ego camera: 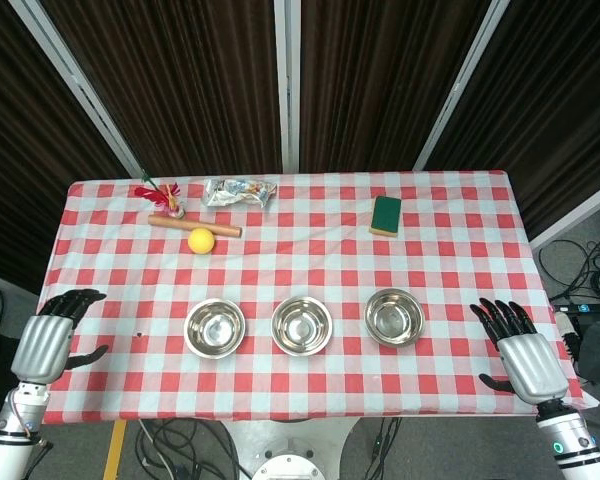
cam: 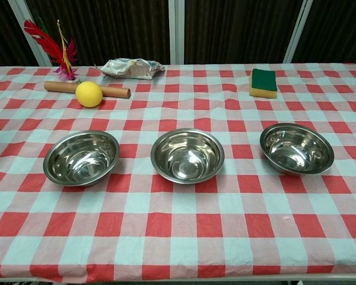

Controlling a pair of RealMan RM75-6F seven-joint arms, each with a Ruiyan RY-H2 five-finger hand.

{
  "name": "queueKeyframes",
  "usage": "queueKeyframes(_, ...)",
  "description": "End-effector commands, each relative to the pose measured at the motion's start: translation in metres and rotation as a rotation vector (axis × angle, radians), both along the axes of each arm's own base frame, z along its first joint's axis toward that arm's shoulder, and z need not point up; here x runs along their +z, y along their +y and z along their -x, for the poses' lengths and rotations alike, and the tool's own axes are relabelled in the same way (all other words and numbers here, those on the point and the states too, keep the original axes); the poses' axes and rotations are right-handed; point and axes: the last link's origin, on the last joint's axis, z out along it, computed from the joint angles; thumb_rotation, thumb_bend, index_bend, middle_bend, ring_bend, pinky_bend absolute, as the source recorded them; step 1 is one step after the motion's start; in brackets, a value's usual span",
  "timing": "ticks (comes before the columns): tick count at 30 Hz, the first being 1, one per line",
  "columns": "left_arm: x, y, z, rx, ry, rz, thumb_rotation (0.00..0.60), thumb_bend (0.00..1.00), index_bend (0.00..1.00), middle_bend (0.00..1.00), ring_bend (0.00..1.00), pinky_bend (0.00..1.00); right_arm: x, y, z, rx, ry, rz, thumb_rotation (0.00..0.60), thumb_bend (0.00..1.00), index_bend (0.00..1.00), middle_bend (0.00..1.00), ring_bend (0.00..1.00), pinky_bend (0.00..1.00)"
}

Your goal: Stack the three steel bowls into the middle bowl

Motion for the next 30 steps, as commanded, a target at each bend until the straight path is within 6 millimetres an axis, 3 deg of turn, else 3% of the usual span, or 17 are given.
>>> queueKeyframes(1,0.0,0.0,0.0,-0.001,0.0,-0.001,0.6,0.1,0.3,0.33,0.23,0.27,0.0,0.0,0.0,0.001,0.0,0.0,0.6,0.0,0.0,0.03,0.0,0.01)
queueKeyframes(12,0.004,0.003,-0.003,-0.01,0.01,-0.004,0.6,0.11,0.3,0.33,0.23,0.27,0.0,-0.002,-0.004,0.005,-0.007,0.002,0.6,0.0,0.0,0.03,0.0,0.01)
queueKeyframes(17,0.001,-0.007,-0.005,-0.006,0.009,0.038,0.6,0.1,0.3,0.33,0.23,0.27,-0.003,-0.002,-0.006,0.009,-0.005,-0.011,0.6,0.0,0.0,0.03,0.0,0.01)
queueKeyframes(24,-0.026,-0.028,-0.032,-0.153,0.064,0.221,0.6,0.11,0.3,0.33,0.23,0.3,0.001,-0.004,-0.007,0.015,-0.01,-0.008,0.6,0.0,0.0,0.03,0.0,0.01)
queueKeyframes(30,-0.064,-0.026,-0.052,-0.23,0.165,0.353,0.6,0.12,0.3,0.34,0.23,0.32,0.01,-0.009,-0.006,0.006,-0.005,0.002,0.6,0.0,0.0,0.03,0.0,0.01)
